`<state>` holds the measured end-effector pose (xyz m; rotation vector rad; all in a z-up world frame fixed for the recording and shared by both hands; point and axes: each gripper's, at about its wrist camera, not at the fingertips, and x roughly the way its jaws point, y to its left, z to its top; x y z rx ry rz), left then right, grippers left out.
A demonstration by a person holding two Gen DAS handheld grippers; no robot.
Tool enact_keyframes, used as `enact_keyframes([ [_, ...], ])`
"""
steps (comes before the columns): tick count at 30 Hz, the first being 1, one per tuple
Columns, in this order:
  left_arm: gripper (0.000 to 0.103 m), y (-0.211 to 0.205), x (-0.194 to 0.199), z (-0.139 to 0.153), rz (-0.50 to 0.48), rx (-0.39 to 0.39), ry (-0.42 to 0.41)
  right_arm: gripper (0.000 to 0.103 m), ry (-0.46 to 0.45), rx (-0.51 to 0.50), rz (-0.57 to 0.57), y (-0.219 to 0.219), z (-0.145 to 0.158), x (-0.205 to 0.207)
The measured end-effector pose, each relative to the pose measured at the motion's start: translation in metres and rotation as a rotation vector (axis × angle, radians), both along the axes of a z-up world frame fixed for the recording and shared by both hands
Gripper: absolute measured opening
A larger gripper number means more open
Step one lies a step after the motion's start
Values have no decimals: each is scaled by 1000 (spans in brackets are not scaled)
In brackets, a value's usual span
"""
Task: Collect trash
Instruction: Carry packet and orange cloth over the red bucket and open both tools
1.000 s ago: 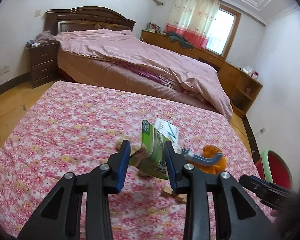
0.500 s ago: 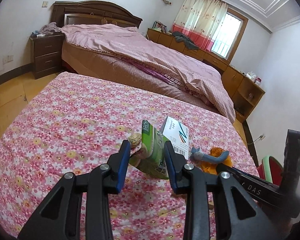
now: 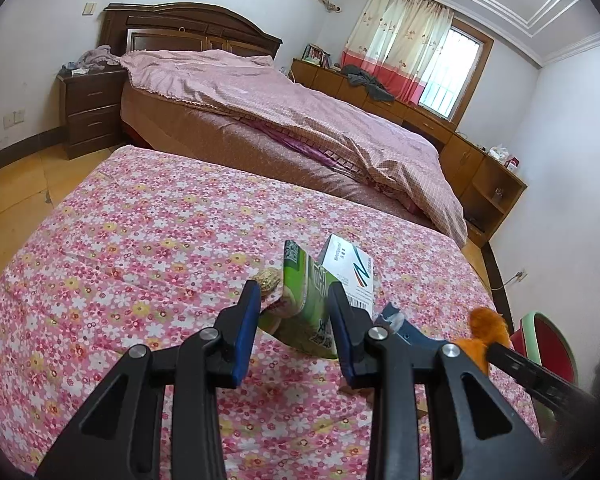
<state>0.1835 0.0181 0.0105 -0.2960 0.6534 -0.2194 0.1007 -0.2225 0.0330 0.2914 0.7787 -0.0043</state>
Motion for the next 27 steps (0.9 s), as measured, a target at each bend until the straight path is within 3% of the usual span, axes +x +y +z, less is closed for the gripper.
enact_keyframes([
  [15, 35, -19, -13, 10, -37, 31, -52, 16, -59, -14, -196, -67, 31, -101],
  [21, 35, -44, -29, 24, -104, 61, -80, 16, -80, -6, -299, -101, 35, -136],
  [27, 35, -73, -46, 36, -205, 36, -62, 16, -94, 27, -382, -131, 34, -162],
])
